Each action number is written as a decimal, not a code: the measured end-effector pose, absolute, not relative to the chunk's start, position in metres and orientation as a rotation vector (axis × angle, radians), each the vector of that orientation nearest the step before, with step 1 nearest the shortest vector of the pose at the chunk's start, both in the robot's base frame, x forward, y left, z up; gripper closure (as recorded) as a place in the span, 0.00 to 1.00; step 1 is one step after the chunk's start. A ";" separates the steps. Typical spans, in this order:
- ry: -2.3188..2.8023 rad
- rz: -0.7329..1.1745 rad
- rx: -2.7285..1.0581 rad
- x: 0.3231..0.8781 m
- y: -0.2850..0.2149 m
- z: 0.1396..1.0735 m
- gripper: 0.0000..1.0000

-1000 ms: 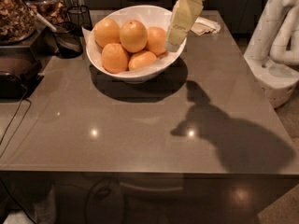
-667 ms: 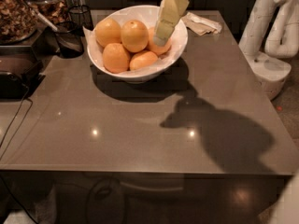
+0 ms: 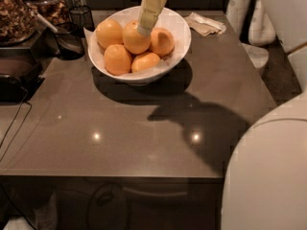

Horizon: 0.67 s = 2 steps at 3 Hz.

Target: Pick orange from white bowl

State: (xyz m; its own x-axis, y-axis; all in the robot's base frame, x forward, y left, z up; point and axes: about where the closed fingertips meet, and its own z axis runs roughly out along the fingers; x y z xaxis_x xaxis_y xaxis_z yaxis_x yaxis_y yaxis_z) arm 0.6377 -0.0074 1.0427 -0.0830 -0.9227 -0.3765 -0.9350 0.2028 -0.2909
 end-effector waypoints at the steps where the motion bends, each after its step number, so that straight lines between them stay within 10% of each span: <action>1: 2.024 0.067 -1.690 0.643 -0.013 1.035 0.00; 2: 2.028 0.099 -1.703 0.654 -0.008 1.026 0.03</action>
Offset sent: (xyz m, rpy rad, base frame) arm 0.0216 -0.0048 -0.0228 0.0211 0.1012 0.0082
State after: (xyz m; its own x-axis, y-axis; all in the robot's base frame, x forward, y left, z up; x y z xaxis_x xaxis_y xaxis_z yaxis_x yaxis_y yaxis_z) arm 0.6536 -0.0078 1.0256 -0.1047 -0.9078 -0.4062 -0.9430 0.2204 -0.2494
